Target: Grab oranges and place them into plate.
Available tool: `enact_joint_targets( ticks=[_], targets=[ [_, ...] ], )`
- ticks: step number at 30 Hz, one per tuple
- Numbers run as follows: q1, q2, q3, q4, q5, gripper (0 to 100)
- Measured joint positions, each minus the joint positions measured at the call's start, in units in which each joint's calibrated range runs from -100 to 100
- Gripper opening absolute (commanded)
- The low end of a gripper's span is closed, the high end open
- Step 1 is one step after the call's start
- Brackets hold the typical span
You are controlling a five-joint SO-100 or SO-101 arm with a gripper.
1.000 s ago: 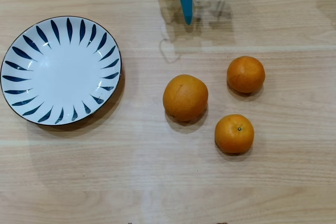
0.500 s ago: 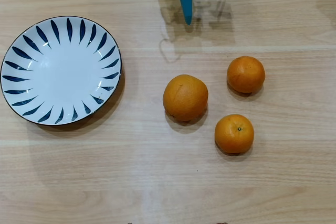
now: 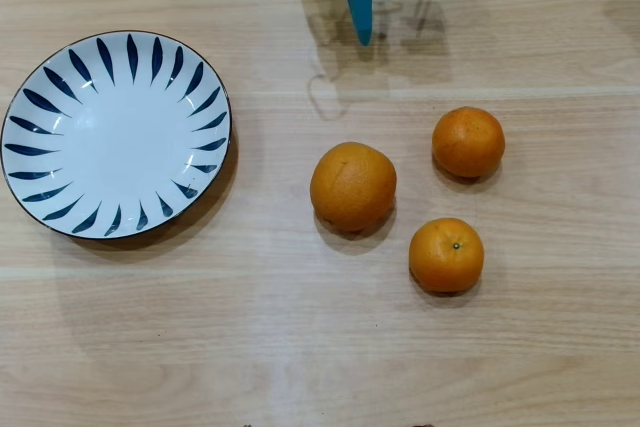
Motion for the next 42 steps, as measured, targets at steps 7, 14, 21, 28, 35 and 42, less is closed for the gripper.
enact_joint_targets(
  ticks=[7, 14, 21, 28, 35, 42],
  targets=[
    [0.51, 1.02, 0.09, 0.0, 0.0, 2],
    [1.52, 17.1, -14.25, -0.95, 0.21, 2],
    [1.52, 42.74, -43.2, -1.12, 0.21, 2],
    [1.35, 63.73, -66.49, -1.12, -4.12, 2],
    [1.35, 77.78, -82.69, -1.12, -18.05, 2],
    [1.35, 86.75, -92.08, -1.12, -23.16, 3]
  ],
)
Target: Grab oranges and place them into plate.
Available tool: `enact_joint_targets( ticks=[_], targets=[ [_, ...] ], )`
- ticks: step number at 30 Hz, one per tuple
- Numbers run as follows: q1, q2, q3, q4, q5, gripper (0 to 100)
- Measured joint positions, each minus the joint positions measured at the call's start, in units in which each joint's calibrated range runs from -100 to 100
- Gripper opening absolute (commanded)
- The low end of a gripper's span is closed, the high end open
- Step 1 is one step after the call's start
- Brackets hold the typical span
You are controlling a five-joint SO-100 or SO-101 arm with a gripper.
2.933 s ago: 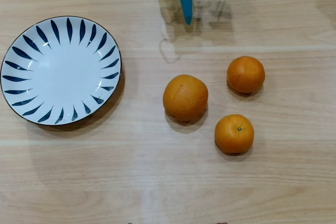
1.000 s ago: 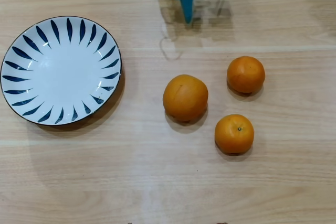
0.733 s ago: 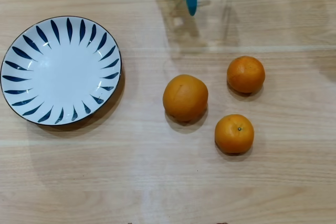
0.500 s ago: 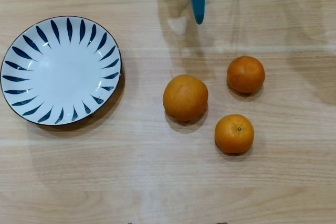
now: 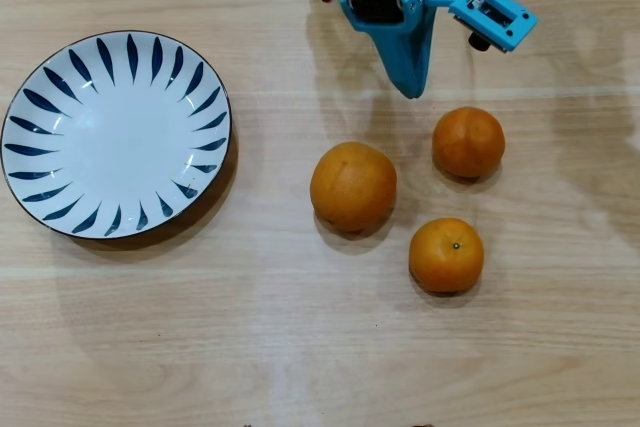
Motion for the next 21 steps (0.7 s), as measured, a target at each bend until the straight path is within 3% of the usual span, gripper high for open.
enact_joint_targets(
  ticks=[3, 6, 7, 12, 21],
  targets=[
    [0.0, 0.68, -1.06, 0.0, -0.21, 4],
    [0.0, 0.93, -1.24, 0.0, -0.52, 12],
    [0.0, 1.02, -1.24, 0.0, -1.25, 18],
    [0.76, 1.52, -1.24, 0.0, -7.88, 27],
    [0.76, 1.52, -1.24, 0.0, -18.47, 28]
  ],
)
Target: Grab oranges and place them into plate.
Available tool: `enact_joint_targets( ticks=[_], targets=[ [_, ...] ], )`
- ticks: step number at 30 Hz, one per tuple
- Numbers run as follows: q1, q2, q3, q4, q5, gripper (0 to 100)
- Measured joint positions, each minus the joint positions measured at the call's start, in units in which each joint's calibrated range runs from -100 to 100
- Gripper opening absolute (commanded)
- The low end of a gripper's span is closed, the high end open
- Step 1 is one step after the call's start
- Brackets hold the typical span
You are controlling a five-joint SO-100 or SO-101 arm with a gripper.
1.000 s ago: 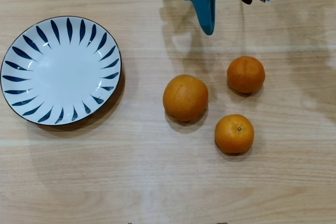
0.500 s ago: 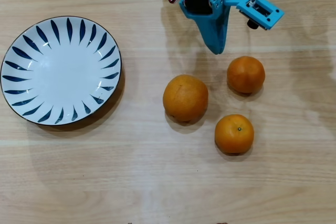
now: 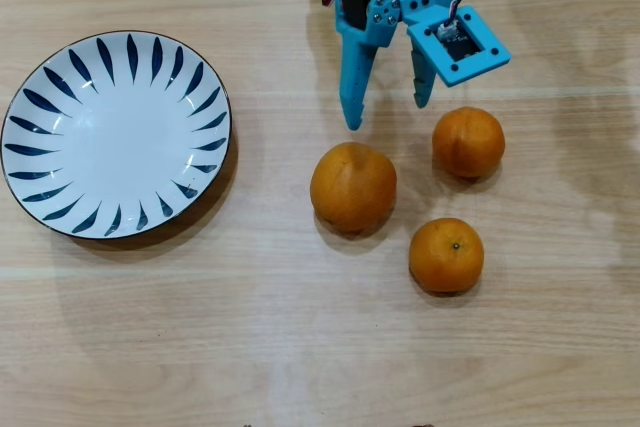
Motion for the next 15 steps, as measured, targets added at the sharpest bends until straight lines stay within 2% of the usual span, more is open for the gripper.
enact_joint_targets(
  ticks=[7, 12, 15],
  targets=[
    [-0.25, 0.0, 0.0, 0.0, -5.84, 40],
    [-2.53, 2.45, 0.0, 0.17, -13.15, 41],
    [-3.38, 6.18, -2.39, 2.24, -15.23, 41]
  ],
)
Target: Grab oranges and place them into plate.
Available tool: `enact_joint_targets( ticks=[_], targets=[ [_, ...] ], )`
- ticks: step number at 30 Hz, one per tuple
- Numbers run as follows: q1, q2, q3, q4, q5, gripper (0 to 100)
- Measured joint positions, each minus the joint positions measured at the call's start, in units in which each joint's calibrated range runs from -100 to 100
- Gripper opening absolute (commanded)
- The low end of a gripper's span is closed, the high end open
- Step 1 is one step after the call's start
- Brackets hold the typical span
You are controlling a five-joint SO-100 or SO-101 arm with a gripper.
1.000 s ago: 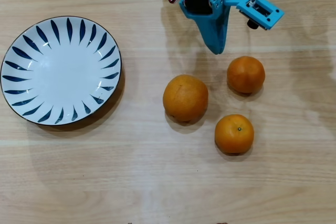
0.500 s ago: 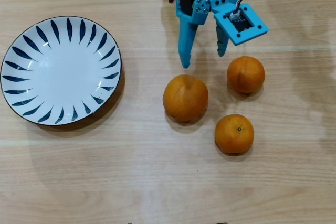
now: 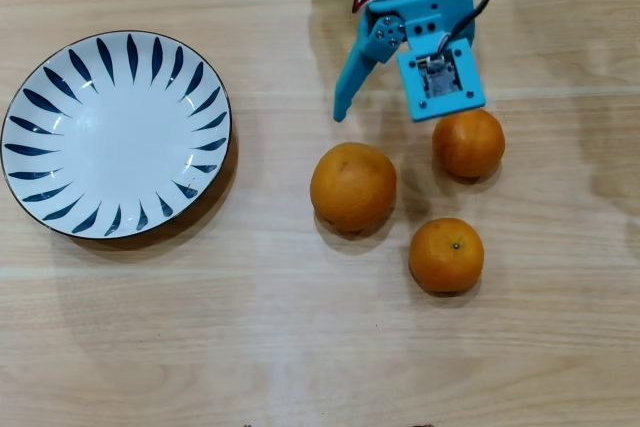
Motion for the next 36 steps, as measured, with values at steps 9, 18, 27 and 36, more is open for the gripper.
enact_joint_targets(
  ticks=[9, 18, 27, 36],
  targets=[
    [1.77, 10.92, -5.93, 3.36, -0.52, 49],
    [3.71, 16.5, -6.02, -3.62, -0.42, 48],
    [4.47, 24.04, -6.02, -7.75, -0.42, 48],
    [5.07, 26.24, -6.02, -9.91, -0.42, 48]
  ],
)
